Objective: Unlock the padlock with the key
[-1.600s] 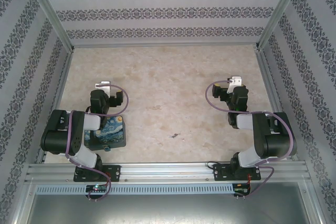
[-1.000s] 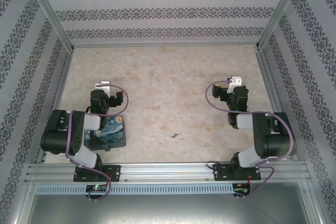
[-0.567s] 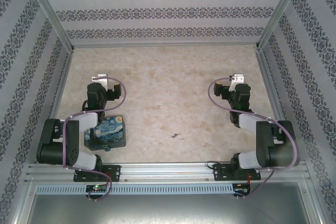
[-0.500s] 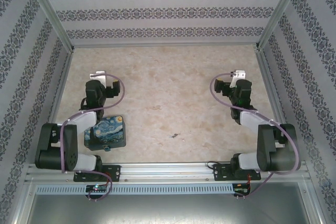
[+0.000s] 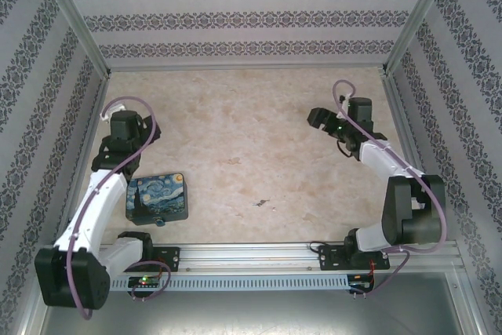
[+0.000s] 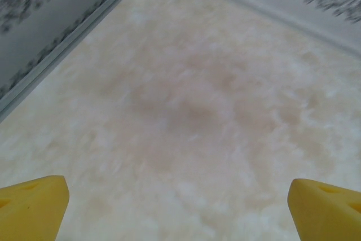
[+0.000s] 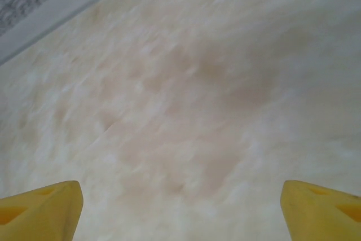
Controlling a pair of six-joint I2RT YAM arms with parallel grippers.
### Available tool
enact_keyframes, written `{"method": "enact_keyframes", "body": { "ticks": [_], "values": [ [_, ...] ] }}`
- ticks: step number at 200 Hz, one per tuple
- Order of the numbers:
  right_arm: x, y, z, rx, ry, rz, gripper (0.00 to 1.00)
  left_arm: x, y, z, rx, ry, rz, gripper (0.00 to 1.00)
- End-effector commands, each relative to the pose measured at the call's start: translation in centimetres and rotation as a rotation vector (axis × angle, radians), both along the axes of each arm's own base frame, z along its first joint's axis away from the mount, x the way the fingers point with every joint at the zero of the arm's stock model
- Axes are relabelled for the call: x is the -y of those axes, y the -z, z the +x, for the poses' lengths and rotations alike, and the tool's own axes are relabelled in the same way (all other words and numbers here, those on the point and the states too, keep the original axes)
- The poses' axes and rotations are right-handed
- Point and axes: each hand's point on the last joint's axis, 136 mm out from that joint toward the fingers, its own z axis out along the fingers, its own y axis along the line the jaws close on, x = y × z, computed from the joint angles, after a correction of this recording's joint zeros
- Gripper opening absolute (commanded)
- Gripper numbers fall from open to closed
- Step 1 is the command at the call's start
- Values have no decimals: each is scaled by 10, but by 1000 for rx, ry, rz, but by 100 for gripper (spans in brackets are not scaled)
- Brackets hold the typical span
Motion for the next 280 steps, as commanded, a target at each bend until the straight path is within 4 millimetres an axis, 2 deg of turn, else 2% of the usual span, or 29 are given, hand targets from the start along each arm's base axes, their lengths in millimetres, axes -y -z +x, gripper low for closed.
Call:
{"method": "enact_keyframes", "body": {
  "ticks": [1, 22, 40, 72, 94, 113, 151, 201, 280],
  "values": [
    [-56, -11, -28, -74, -139, 113, 90, -17, 35, -66, -236, -154, -21, 99],
    [-99, -12, -46, -101, -223, 100, 90, -19, 44, -89, -271, -195, -39, 99],
    [-138, -12, -62, -117, -300, 107, 89, -17, 53, -99, -284, -202, -68, 99],
    [-191, -6, -85, -158, -398, 96, 89, -15, 71, -114, -323, -221, -93, 99],
    [-222, -6, -98, -182, -459, 108, 88, -11, 82, -117, -342, -209, -117, 99],
    [-246, -6, -110, -195, -507, 108, 88, -1, 90, -111, -326, -165, -161, 100],
    [-280, 8, -129, -246, -561, 109, 87, 24, 98, -98, -286, -56, -275, 100],
    [-316, 26, -157, -314, -629, 108, 79, 45, 113, -92, -260, -24, -409, 100],
    [-363, 36, -190, -376, -716, 130, 72, 55, 114, -93, -215, -2, -469, 100]
  ]
}}
